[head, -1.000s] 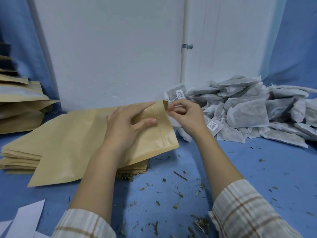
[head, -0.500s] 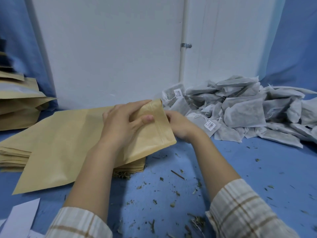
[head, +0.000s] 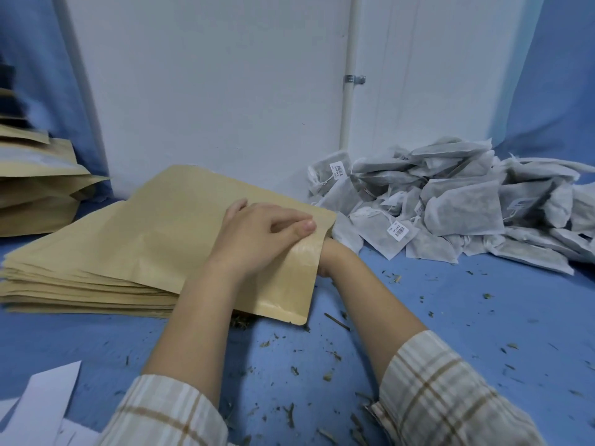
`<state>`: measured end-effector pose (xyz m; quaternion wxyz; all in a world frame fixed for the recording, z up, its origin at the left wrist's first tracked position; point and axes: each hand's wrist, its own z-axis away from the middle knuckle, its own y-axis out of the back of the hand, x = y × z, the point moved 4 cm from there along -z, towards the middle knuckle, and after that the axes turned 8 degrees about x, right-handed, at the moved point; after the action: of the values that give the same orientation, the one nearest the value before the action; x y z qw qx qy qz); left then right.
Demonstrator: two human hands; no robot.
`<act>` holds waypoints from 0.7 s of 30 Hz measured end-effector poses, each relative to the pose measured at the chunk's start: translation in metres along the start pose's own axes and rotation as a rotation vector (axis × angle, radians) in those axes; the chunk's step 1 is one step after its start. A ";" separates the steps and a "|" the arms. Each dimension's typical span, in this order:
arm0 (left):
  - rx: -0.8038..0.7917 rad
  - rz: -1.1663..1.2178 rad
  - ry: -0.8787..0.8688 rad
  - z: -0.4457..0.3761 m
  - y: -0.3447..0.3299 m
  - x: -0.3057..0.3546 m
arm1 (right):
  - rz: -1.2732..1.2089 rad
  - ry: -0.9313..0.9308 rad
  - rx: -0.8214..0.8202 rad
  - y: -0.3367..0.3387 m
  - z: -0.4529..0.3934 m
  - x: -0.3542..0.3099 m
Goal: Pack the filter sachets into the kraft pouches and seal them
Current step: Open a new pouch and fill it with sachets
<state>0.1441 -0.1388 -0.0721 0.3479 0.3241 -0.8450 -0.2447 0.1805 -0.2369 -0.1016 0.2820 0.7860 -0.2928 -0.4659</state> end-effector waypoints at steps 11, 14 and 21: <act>0.212 0.032 0.081 -0.001 0.010 -0.004 | 0.446 -0.393 0.525 0.030 -0.001 0.075; 0.221 0.008 0.089 0.001 0.010 -0.002 | 0.548 -0.516 0.553 0.035 0.005 0.085; 0.225 -0.182 0.097 0.002 0.006 0.003 | 0.230 -0.508 0.649 0.043 0.008 0.093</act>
<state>0.1385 -0.1365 -0.0681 0.3262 0.4477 -0.8165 -0.1629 0.2014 -0.3349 -0.1268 -0.0111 0.6565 -0.5700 -0.4940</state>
